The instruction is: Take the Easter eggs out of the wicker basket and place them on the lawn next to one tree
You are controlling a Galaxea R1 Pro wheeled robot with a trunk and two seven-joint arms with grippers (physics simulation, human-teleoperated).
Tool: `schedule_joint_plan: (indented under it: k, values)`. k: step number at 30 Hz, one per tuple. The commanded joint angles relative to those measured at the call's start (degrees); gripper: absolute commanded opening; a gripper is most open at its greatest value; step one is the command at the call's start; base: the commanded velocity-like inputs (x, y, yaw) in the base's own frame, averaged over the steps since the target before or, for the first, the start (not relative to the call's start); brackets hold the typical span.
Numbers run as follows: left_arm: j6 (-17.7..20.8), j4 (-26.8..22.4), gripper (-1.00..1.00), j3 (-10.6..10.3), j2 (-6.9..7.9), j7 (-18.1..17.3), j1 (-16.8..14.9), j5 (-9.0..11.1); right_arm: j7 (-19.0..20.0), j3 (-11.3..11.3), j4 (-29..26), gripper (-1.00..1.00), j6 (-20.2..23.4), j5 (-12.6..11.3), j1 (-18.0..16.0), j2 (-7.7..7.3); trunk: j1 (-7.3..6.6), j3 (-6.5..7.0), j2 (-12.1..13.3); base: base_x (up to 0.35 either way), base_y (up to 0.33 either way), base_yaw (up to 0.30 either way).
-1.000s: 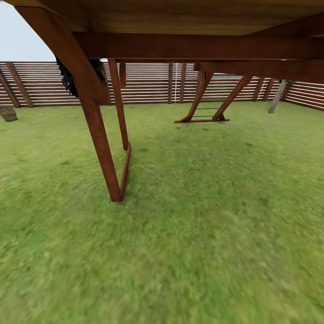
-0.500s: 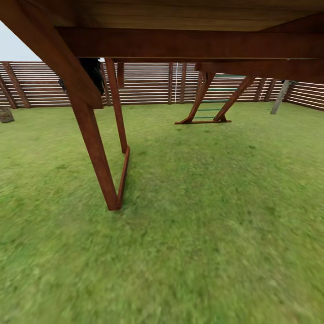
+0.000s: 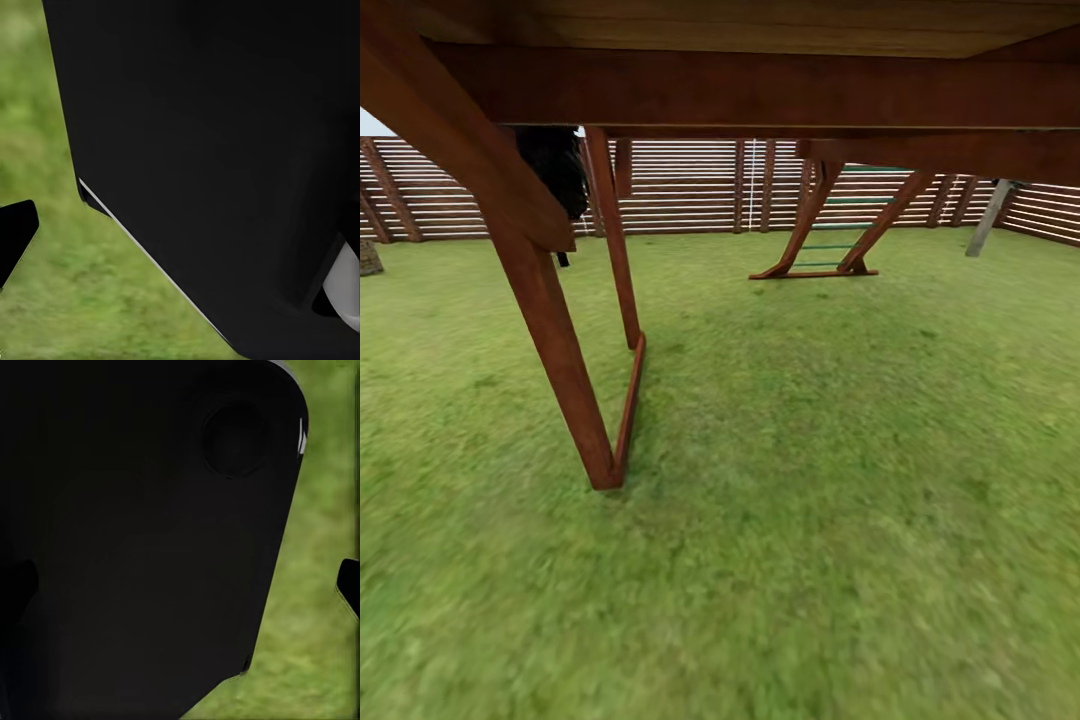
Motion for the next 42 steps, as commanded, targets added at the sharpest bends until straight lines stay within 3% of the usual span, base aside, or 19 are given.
schedule_joint_plan:
  k: [1,42]
  values:
    - [0.02,-0.06,1.0,0.02,0.0,-0.06,0.02,0.03,0.03,0.3,0.04,1.0,-0.17,0.29,-0.03,-0.03,0.03,-0.04,-0.01,0.334,0.0,0.0]
    - [-0.19,-0.21,1.0,0.17,0.0,0.03,0.02,0.11,0.02,0.3,0.04,1.0,-0.17,0.3,-0.03,0.02,0.03,-0.04,-0.01,0.329,0.0,0.0]
